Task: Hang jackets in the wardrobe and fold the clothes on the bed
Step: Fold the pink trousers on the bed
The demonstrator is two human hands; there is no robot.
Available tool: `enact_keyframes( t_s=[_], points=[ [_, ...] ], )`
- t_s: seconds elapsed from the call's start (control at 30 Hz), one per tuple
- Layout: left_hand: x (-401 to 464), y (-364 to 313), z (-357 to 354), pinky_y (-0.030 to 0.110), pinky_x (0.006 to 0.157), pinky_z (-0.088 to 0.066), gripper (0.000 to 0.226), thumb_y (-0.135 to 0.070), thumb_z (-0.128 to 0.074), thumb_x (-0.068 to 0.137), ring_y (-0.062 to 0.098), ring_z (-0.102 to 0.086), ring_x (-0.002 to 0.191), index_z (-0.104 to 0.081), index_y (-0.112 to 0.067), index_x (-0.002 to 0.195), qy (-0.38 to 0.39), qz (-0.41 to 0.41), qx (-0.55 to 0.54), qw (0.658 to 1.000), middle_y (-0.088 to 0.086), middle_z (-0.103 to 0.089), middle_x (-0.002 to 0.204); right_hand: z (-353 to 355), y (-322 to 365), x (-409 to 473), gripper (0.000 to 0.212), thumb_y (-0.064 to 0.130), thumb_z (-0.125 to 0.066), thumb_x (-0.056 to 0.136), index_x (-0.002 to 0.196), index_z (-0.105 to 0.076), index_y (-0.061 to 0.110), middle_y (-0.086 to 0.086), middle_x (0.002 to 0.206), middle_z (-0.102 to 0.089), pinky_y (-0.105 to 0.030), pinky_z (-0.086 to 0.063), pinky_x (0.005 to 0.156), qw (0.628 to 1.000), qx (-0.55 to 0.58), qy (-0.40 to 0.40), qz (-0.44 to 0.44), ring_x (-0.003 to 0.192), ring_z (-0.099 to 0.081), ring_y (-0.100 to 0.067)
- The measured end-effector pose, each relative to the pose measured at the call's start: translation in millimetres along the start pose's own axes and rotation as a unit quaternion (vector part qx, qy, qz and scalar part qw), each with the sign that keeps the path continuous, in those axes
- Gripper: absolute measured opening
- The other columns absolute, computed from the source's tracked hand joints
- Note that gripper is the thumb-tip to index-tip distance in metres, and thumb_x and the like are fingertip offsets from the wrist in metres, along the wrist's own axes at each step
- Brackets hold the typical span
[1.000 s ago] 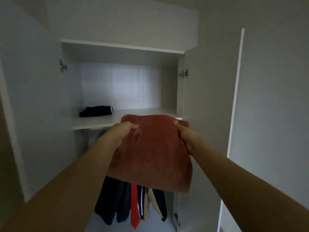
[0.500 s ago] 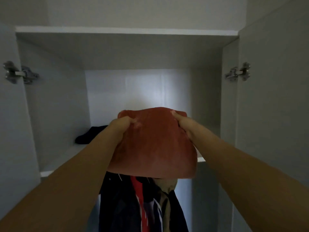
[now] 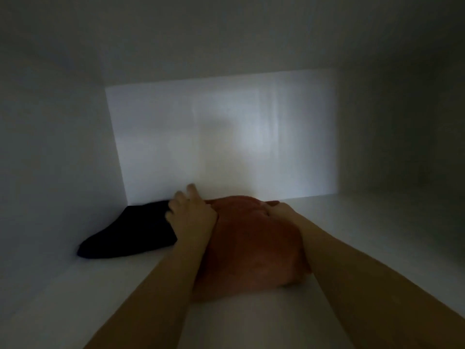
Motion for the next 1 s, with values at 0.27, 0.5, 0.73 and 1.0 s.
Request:
enact_keyframes(
  t_s=[0.27, 0.5, 0.73, 1.0],
  points=[
    [101, -35, -107, 0.038, 0.089, -0.045, 0.03, -0.01, -0.032, 0.101, 0.031, -0.057, 0.111, -0.056, -0.005, 0.117, 0.096, -0.16, 0.14, 0.972, 0.015, -0.059, 0.123, -16, -23, 122, 0.04, 0.043, -0.05, 0.098, 0.092, -0.072, 0.01, -0.011, 0.086, -0.066, -0.026, -0.041, 0.068, 0.997, -0.044, -0.055, -0.017, 0.077, -0.057, -0.022],
    [150, -31, -150, 0.037, 0.091, -0.046, 0.034, -0.01, -0.032, 0.101, 0.031, -0.059, 0.113, -0.062, -0.006, 0.118, 0.083, -0.14, 0.137, 0.977, 0.015, -0.061, 0.123, -28, -16, 174, 0.03, 0.033, -0.049, 0.099, 0.116, -0.07, 0.02, -0.015, 0.111, -0.066, -0.031, -0.045, 0.077, 0.989, -0.135, -0.065, 0.022, 0.104, -0.06, -0.033],
    [157, -31, -157, 0.039, 0.091, -0.046, 0.034, -0.008, -0.033, 0.1, 0.031, -0.06, 0.111, -0.062, -0.005, 0.116, 0.078, -0.141, 0.145, 0.976, 0.016, -0.062, 0.122, -23, -15, 184, 0.038, 0.033, -0.045, 0.101, 0.133, -0.056, 0.015, -0.011, 0.132, -0.057, -0.029, -0.042, 0.089, 0.996, -0.083, -0.031, -0.015, 0.117, -0.055, -0.028],
    [144, -39, -93, 0.039, 0.091, -0.047, 0.03, -0.012, -0.038, 0.098, 0.033, -0.06, 0.113, -0.06, -0.005, 0.118, 0.081, -0.089, 0.101, 0.988, 0.016, -0.061, 0.124, 48, -6, 115, 0.043, 0.042, -0.046, 0.099, 0.104, -0.053, 0.0, -0.011, 0.092, -0.053, -0.032, -0.044, 0.069, 0.99, 0.067, -0.11, -0.05, 0.079, -0.055, -0.023]
  ],
)
Point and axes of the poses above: each hand's wrist, its own x-axis towards the middle knuckle, its own z-axis out of the back of the hand, y = z × x, the point moved 9 cm from there along x, towards the middle knuckle
